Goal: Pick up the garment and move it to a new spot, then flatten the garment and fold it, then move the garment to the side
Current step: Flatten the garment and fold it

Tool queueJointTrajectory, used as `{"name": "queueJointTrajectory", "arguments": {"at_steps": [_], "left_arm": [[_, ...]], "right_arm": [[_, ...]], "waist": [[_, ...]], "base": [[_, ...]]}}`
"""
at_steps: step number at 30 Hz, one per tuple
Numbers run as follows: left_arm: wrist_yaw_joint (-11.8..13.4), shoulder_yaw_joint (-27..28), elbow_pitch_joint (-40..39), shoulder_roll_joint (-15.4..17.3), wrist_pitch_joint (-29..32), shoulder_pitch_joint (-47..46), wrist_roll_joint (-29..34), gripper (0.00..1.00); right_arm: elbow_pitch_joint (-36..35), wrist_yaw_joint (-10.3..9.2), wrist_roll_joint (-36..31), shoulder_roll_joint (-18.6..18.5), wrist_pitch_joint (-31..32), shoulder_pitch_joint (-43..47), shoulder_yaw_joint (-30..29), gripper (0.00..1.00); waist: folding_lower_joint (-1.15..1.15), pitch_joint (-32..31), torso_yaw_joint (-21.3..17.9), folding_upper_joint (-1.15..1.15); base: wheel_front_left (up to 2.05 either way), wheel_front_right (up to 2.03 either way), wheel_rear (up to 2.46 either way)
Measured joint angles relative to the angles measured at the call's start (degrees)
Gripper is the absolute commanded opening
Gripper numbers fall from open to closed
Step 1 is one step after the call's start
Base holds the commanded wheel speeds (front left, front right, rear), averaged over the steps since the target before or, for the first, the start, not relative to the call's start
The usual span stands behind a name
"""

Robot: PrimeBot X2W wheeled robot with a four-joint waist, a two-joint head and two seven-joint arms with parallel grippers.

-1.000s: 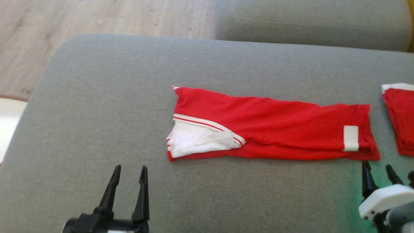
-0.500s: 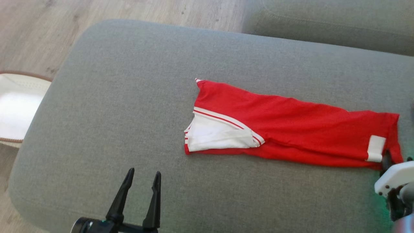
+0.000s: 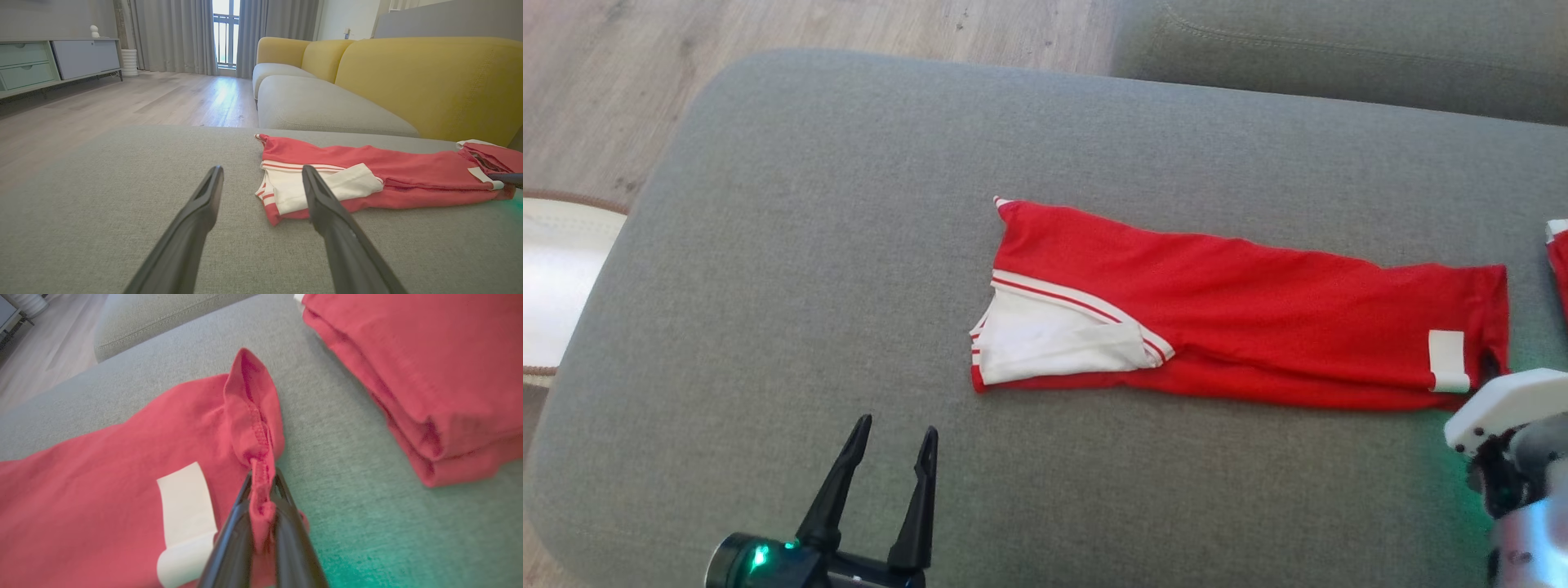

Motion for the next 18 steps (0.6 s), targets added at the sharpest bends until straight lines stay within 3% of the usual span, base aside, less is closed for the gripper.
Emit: {"name": "queueJointTrajectory", "arguments": {"at_steps": [9, 18], "left_arm": [[-1.46, 0.35, 0.92, -0.56, 0.0, 0.03, 0.8, 1.0], [-2.02, 0.37, 2.05, -1.33, 0.0, 0.04, 0.92, 1.0]], "right_arm": [[-8.75, 0.0, 3.02, -6.36, -0.36, 3.54, 2.3, 0.0], [-22.26, 0.0, 9.79, -3.89, 3.99, 4.13, 8.33, 0.0]], "waist": [[0.0, -0.85, -1.99, 0.0], [-0.01, -2.18, -3.17, 0.0]], "base": [[0.0, 0.0, 0.0], [0.0, 0.0, 0.0]]}}
